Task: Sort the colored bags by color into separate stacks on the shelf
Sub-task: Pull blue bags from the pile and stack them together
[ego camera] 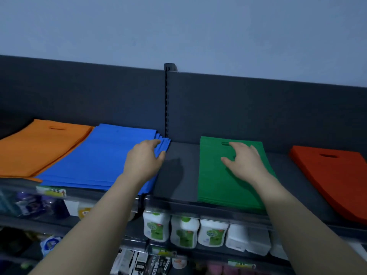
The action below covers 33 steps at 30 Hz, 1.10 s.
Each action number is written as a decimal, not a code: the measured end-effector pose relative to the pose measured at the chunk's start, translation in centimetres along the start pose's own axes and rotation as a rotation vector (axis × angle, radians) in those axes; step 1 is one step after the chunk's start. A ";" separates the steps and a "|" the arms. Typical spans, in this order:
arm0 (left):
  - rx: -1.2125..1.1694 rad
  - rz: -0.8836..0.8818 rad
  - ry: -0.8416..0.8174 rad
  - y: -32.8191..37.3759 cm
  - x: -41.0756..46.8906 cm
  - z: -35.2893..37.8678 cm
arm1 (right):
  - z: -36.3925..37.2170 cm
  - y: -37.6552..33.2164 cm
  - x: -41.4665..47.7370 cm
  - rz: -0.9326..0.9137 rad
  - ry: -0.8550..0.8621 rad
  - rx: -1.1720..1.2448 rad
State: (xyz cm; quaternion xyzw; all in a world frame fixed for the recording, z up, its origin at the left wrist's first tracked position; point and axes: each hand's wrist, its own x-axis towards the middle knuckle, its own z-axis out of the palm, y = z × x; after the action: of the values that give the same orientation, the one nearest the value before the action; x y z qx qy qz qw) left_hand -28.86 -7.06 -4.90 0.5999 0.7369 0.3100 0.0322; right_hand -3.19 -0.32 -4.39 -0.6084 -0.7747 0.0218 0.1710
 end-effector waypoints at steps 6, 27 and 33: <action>0.115 -0.053 -0.016 -8.8 3.2 -3.7 | 3.3 -9.0 2.8 -0.065 -0.028 -0.021; 0.025 -0.213 -0.462 -24.2 10.0 -5.2 | 12.6 -22.5 4.7 0.458 -0.292 0.361; -0.170 -0.300 -0.491 -23.3 11.0 -4.5 | 12.1 -22.6 5.5 0.537 -0.301 0.443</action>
State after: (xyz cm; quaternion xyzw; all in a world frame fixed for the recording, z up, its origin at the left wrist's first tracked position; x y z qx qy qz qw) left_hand -53.97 -1.09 -9.28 0.5365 0.7588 0.2080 0.3051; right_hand -28.97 1.13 -8.96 -0.7281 -0.5807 0.3219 0.1706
